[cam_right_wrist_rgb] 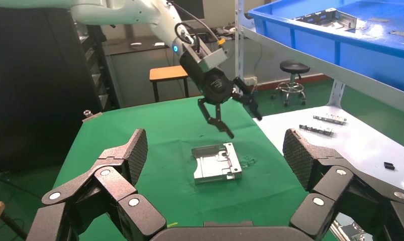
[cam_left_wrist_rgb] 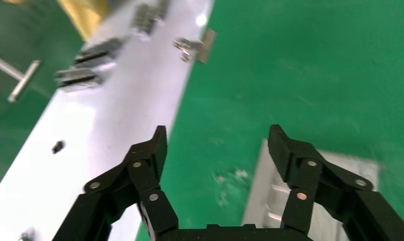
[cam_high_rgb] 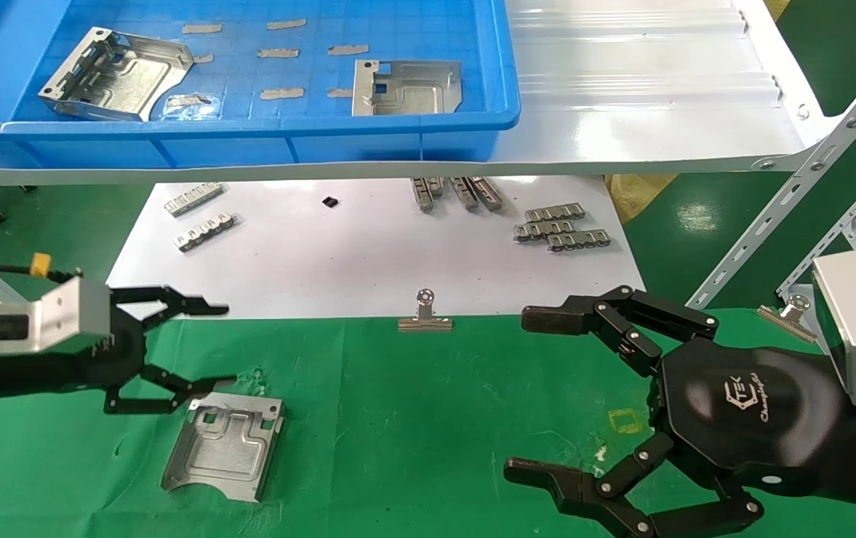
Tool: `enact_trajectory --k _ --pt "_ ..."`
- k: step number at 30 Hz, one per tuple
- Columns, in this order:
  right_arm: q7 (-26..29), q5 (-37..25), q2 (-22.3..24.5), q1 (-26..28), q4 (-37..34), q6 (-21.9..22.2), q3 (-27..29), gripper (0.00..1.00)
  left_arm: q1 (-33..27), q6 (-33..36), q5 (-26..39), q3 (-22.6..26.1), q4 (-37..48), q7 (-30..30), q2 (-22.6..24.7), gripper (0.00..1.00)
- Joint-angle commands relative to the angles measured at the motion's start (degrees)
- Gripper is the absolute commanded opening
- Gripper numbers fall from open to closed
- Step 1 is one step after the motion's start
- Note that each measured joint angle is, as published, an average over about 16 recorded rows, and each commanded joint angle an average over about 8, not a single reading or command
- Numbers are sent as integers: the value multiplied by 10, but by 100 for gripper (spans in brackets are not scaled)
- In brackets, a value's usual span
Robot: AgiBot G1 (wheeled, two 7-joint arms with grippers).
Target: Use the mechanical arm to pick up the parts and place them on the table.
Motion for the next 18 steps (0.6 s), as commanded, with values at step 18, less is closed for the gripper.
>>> enact_trajectory --k 18 --pt "0 0 0 0 0 0 0 100 38 -6 -19 -45 -57 -58 -14 100"
